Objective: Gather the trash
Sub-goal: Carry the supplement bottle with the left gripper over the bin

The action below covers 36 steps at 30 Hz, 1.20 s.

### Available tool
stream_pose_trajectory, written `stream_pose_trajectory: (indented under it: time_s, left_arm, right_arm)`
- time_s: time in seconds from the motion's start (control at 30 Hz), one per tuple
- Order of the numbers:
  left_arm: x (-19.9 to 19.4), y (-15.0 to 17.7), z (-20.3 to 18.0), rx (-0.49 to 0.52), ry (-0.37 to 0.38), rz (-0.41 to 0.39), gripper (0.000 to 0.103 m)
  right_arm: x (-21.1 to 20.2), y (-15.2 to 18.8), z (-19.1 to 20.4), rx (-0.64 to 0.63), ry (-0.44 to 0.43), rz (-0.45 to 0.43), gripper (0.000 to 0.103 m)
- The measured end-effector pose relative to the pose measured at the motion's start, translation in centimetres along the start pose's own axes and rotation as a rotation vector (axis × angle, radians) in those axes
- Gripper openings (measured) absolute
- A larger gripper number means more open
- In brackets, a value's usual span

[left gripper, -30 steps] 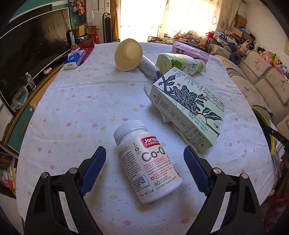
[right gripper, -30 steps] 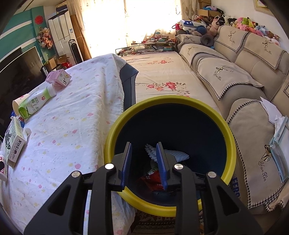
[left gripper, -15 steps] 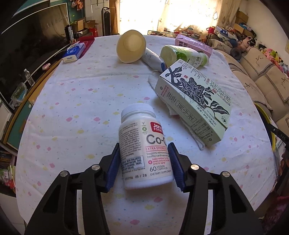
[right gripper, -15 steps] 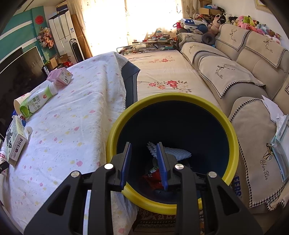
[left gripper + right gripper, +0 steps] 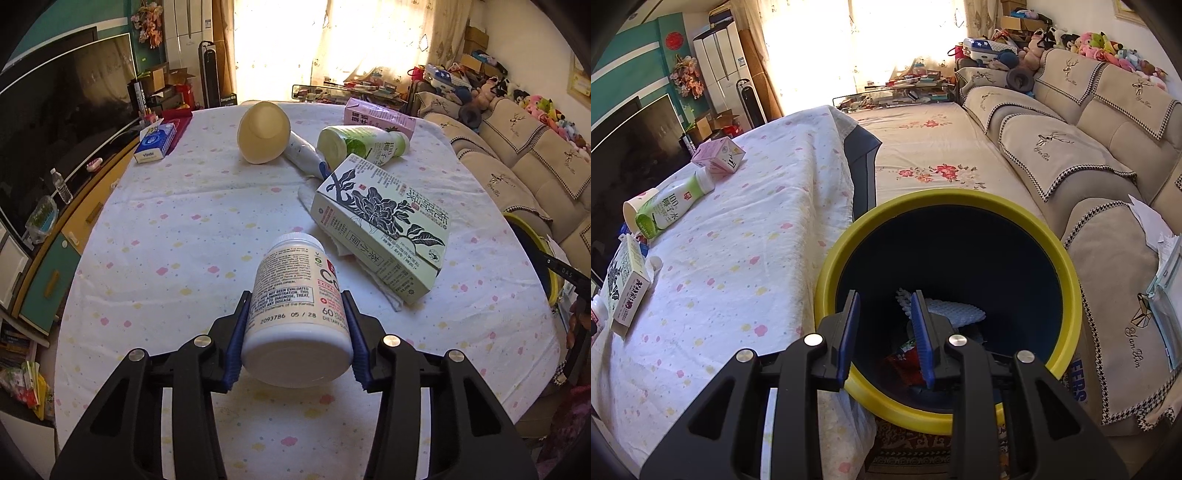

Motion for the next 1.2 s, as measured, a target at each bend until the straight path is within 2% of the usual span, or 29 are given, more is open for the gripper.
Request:
stream_pose_trajectory:
  time_s: [0.33, 0.57, 0.77, 0.9, 1.2]
  left_arm:
    - [-3.3, -1.0, -1.9, 0.041, 0.052, -0.057, 0.047]
    - [-4.9, -2.0, -5.5, 0.099, 0.125, -0.076, 0.047]
    - [-4.6, -3.3, -10.4, 0.169, 0.206, -0.086, 0.047]
    - [-3.4, -4.0, -14.7, 0.233, 0.268, -0.065, 0.047]
    - [0.3, -3.8, -26.7, 0.394, 0.421, 0.010, 0.047]
  right_arm:
    - [-0.3, 0.1, 0.0, 0.002, -0.004, -0.004, 0.028]
    - [-1.1, 0.2, -0.6, 0.014, -0.006, -0.018, 0.028]
    - [-2.2, 0.5, -2.3, 0.035, 0.010, -0.036, 0.028]
    - [-3.0, 0.8, -3.8, 0.059, 0.026, -0.047, 0.028]
    - [-4.3, 1.8, -7.2, 0.106, 0.066, -0.057, 0.028]
Point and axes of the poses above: each gripper's, at about its wrist camera, not at the fingertips, and x roughly the way its jaws point, z to its left, y to its underside, the point moved 6 cm from there along x, roughly the way its jaws point, and after that the axes turned 7 degrees about -x, right-handed, at the moved point
